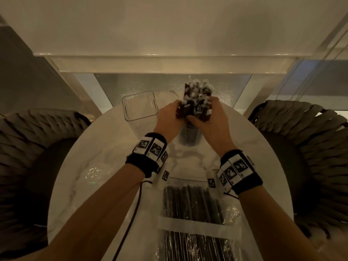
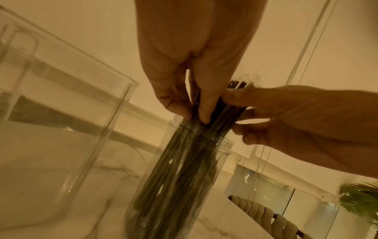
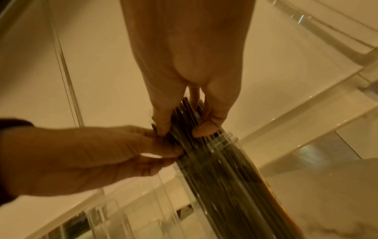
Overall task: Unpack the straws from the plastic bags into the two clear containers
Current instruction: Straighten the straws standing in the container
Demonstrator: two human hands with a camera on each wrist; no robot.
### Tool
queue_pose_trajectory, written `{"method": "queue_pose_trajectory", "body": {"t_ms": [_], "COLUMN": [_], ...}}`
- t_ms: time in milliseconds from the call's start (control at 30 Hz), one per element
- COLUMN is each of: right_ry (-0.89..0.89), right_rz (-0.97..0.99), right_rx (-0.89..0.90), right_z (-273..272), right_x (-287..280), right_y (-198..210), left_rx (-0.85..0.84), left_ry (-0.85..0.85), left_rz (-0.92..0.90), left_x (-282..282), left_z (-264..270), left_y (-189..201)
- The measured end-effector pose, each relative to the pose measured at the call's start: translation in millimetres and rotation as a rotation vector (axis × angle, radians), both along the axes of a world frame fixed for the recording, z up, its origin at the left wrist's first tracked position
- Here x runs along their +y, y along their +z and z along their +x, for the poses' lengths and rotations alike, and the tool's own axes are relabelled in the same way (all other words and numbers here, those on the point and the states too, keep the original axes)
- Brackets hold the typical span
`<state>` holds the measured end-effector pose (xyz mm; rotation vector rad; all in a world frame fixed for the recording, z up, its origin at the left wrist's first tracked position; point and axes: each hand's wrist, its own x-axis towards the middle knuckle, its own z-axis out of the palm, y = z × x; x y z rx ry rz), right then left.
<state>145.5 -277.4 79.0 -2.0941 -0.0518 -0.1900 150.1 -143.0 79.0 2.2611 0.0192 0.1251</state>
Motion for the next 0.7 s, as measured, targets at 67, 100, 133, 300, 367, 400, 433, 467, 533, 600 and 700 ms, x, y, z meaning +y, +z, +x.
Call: {"method": "queue_pose_trajectory", "body": {"t_ms": [67,100,133,300,367,400,433,467,533,600,700], "right_ry": [-0.015,-0.026,-0.036,0.065,0.071,0.062,0.066,0.083,0.130,0.153,0.151], "right_rz": [-0.030,-0.029,-0.045,-0.069,0.121,0.177,0.191,0.178,0.122,0.077,-0.052], "right_rx": [-0.005,-0.020,-0.044,0.052,0.123,0.157,0.191,0.224,0.262,0.251,0.172], "right_z": [9.7,14.8,20.1,23.7,19.6,18.1,17.2,16.3,15.4,14.5,19.1], "right_x": [3.1,2.0,-0.5,-8.6,-17.9,-23.7,-29.2,-33.6,-35.8,-27.8,-9.8], "right_y": [1.4,4.6,7.4,14.6,10.5,8.3,7.3,7.4,8.7,12.0,13.6], "left_rx": [-0.048,-0.071,-0.093,-0.055,-0.067,-0.078,-0.083,-0.074,-0.033,-0.007,0.035], "left_ry": [0.020,0.018,0.004,0.007,0.100,0.139,0.164,0.178,0.169,0.110,0.017], "left_rz": [0.003,0.019,0.029,-0.232,-0.276,-0.269,-0.247,-0.215,-0.147,-0.078,0.030], "left_x": [0.5,0.7,1.0,-1.1,1.9,4.3,7.0,9.0,9.4,6.2,-0.1], "left_z": [-4.9,-8.1,-11.3,-18.1,-16.3,-16.1,-15.4,-13.7,-9.5,-1.5,14.1], "left_y": [0.0,0.1,1.1,2.0,1.0,0.0,-0.8,-2.0,-3.0,-1.0,3.7]}}
